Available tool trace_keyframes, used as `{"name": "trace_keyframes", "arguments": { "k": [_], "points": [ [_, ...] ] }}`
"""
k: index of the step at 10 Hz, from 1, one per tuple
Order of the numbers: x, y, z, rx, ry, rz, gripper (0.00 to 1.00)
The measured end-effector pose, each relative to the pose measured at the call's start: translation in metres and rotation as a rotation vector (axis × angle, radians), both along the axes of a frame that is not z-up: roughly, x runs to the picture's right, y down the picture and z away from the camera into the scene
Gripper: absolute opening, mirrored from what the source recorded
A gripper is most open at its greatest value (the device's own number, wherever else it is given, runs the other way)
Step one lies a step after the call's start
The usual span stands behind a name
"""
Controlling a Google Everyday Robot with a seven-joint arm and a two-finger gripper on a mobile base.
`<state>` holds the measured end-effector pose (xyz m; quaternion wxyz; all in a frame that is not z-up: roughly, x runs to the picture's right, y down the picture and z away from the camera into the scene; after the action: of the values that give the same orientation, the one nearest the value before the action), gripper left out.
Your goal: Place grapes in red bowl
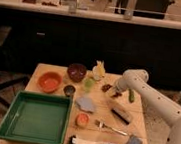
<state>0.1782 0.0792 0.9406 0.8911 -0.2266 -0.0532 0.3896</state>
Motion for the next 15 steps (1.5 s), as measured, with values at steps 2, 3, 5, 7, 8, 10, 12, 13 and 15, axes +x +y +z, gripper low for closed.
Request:
{"name": "trace_keyframes", "arguments": {
  "k": [2,3,5,7,8,10,12,13,15],
  "points": [
    [0.006,0.003,0.003,-0.009,0.010,-0.008,0.80],
    [0.010,0.004,0.005,-0.016,0.015,-0.014,0.80],
    [0.019,0.006,0.009,-0.030,0.026,-0.018,0.80],
    [0.027,0.009,0.014,-0.046,0.036,-0.019,0.80],
    [0.030,0.011,0.016,-0.055,0.038,-0.017,0.80],
    [0.034,0.014,0.020,-0.068,0.036,-0.015,0.80],
    [0.038,0.017,0.021,-0.077,0.039,-0.009,0.80],
    [0.043,0.019,0.021,-0.081,0.044,-0.004,0.80],
    [0.049,0.021,0.019,-0.084,0.048,0.002,0.69]
  ]
}}
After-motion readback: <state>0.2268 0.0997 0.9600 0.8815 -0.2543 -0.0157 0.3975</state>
